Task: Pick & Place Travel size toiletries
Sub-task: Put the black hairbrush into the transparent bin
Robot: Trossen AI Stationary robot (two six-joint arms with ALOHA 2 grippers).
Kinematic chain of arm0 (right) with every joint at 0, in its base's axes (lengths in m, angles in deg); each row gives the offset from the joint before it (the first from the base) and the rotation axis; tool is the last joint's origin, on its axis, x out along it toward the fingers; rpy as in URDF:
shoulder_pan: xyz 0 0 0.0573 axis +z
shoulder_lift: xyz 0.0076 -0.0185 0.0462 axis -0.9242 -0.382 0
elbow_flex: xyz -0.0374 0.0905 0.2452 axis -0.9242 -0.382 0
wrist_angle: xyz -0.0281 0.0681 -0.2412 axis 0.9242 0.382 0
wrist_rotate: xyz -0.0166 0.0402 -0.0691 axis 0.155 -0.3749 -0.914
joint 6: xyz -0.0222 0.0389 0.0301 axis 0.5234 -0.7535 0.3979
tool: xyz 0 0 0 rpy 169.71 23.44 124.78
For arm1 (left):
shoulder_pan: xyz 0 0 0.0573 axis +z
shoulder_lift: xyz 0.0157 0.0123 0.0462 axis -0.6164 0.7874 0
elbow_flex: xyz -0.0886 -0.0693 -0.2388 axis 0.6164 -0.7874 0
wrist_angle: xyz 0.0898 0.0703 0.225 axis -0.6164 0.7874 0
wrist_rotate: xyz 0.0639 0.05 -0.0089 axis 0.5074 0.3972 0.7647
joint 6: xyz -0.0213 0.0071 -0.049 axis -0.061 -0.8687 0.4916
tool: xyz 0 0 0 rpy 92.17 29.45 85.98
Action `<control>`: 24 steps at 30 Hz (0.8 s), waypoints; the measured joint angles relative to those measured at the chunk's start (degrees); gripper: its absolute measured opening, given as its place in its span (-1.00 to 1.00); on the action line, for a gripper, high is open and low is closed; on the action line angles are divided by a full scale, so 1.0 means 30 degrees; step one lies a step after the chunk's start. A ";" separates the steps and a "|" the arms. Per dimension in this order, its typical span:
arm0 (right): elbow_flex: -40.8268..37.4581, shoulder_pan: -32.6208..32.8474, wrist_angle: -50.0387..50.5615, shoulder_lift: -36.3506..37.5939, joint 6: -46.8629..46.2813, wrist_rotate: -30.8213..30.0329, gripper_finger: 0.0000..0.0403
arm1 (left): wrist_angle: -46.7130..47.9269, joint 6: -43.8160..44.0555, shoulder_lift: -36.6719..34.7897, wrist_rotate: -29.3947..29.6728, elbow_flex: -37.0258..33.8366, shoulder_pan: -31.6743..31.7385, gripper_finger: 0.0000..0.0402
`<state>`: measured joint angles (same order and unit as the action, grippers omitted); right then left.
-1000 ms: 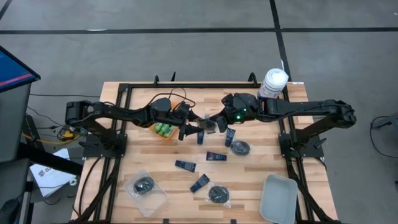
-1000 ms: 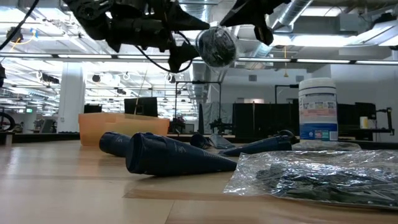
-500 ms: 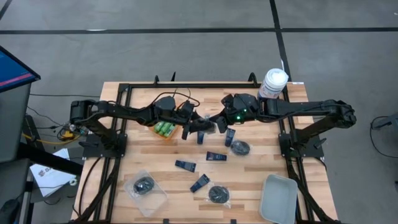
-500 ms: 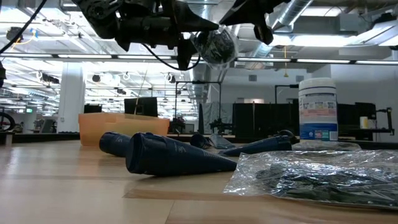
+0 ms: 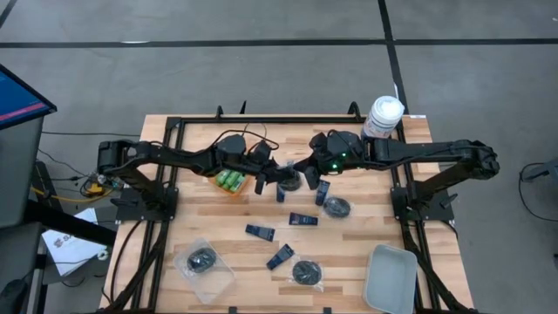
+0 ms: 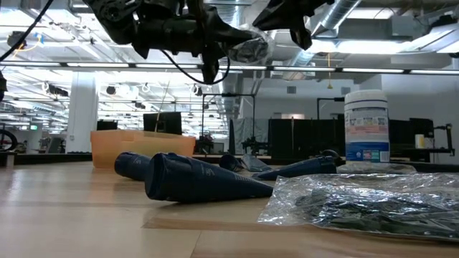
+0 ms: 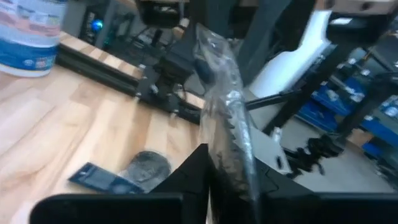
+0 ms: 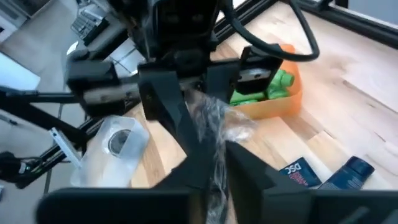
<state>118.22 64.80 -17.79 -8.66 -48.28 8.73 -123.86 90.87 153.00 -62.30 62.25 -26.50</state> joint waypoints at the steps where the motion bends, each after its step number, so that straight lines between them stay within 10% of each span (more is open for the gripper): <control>1: 0.0000 0.0034 0.0002 0.0093 0.0120 0.0000 -0.72 | 0.0055 0.0078 -0.0134 -0.0307 0.0010 0.0000 -0.80; 12: 0.0007 -0.0136 -0.0055 0.2071 0.0711 -0.0007 0.05 | 1.2470 0.1091 -0.6397 -0.2286 0.0006 -0.0206 -0.82; 18: 0.0015 -0.0144 0.0019 0.2545 0.0847 -0.0051 0.13 | 2.0410 0.3481 -1.1205 -0.2072 0.0006 -0.3132 -0.89; 24: 0.0012 -0.0130 0.0185 0.2342 0.1022 -0.0075 0.05 | 2.1254 0.8834 -1.3079 0.1200 0.0014 -0.8377 -0.83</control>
<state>118.26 64.41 -17.23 -1.63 -45.22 8.50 -60.10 117.37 113.76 -58.70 62.29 -51.63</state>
